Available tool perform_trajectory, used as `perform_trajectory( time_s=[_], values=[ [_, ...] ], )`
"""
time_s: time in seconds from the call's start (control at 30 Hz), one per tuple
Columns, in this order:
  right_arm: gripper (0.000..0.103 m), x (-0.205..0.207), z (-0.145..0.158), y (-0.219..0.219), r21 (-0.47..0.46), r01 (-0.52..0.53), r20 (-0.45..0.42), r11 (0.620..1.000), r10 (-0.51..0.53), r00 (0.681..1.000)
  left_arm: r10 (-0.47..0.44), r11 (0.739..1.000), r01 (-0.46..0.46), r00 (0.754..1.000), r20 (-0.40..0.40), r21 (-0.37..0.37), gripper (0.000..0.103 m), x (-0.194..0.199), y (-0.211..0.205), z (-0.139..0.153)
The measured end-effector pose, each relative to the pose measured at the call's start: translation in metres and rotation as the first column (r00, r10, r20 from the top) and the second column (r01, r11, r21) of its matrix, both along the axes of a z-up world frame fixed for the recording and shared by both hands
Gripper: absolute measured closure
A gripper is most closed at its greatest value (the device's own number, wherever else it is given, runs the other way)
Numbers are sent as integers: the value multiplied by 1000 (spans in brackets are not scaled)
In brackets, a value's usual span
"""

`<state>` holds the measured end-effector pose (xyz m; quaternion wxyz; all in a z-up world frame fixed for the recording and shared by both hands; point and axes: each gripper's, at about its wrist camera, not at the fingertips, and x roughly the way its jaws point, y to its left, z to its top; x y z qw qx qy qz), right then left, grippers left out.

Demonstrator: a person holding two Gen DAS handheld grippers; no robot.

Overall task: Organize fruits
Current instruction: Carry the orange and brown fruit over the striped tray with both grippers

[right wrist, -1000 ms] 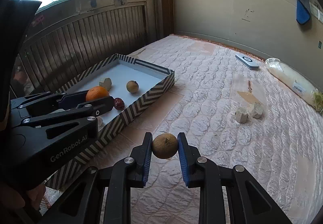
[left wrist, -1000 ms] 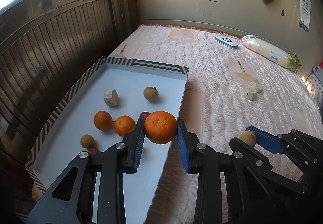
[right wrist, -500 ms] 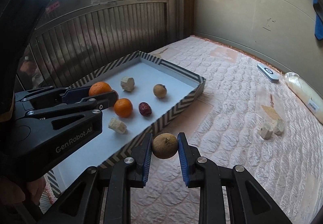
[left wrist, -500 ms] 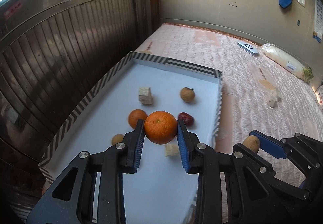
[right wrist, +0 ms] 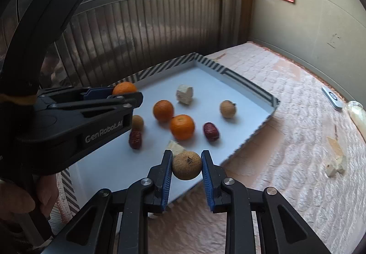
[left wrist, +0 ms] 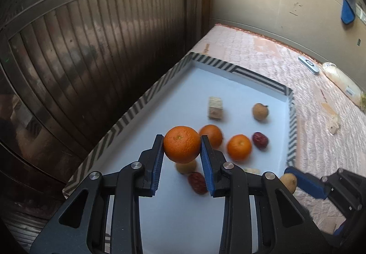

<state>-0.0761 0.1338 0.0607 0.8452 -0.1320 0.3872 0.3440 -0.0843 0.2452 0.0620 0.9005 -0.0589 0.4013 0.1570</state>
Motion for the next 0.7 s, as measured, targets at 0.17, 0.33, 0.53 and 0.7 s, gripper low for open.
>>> perform_trajectory(
  time_s=[0.17, 0.33, 0.53, 0.7],
  values=[
    [79, -4, -10, 22, -15, -67, -29, 998, 66, 997, 24, 998, -26, 999, -33, -49, 72, 2, 19, -8],
    [79, -4, -19, 39, -31, -119, -58, 992, 117, 992, 38, 995, -43, 997, -62, -89, 72, 0, 31, -15],
    [79, -7, -27, 51, -48, -157, -74, 986, 154, 985, 43, 994, -51, 996, -77, -95, 72, 2, 33, -20],
    [79, -11, -30, 55, -50, -176, -77, 983, 172, 982, 58, 995, -65, 994, -88, -78, 72, 4, 33, -22]
  ],
)
